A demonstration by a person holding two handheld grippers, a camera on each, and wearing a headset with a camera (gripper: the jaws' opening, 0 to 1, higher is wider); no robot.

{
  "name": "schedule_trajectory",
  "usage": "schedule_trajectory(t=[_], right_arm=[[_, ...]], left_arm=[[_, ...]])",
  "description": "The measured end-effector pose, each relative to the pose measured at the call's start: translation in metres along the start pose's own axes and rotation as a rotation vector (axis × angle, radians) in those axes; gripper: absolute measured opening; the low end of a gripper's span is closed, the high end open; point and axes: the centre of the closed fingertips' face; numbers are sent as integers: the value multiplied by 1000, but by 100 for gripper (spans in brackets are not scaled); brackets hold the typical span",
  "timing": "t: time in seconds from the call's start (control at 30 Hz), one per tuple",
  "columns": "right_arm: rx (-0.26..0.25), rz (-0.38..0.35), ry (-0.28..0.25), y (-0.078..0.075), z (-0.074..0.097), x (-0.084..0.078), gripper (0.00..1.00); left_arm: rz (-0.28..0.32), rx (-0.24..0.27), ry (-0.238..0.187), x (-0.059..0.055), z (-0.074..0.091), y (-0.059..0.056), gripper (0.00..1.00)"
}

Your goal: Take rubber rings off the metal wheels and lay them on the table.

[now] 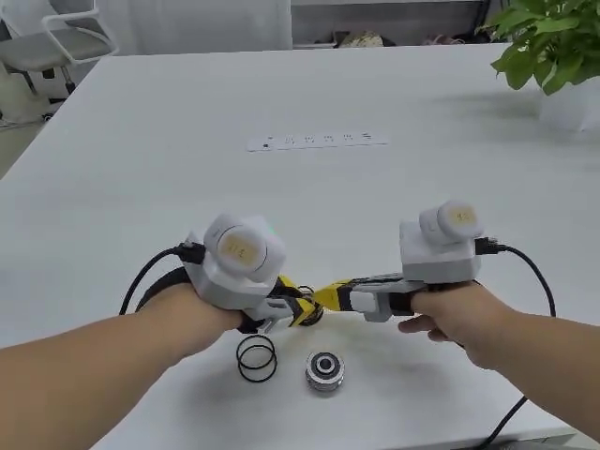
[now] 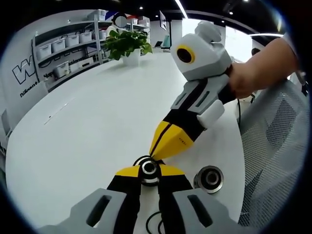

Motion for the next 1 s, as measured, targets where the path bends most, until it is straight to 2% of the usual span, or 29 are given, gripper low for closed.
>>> schedule_trajectory(t=[0.1, 0.27, 0.5, 0.7, 1.0], right_arm=[[1, 3, 1, 0, 0, 0, 0], [6, 3, 0, 1, 1, 2, 0], [10, 1, -4, 3, 2, 4, 0], [14, 0, -8, 6, 4, 5, 0], [35, -12, -31, 13, 7, 12, 0]], left_arm=[[-40, 6, -2, 1, 0, -1, 8], [-55, 4, 10, 1, 1, 0, 9], [-13, -17, -4, 4, 9, -3, 13], [-5, -36, -32, 8, 21, -8, 24], [-5, -52, -75, 13, 42, -12, 32]])
Point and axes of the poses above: the centre of the closed fingertips' face, and the gripper's own axes: z roughly backward along the fingers, y roughly to its left, x roughly out of its top, and after that the axes turned 15 degrees about z, right-handed
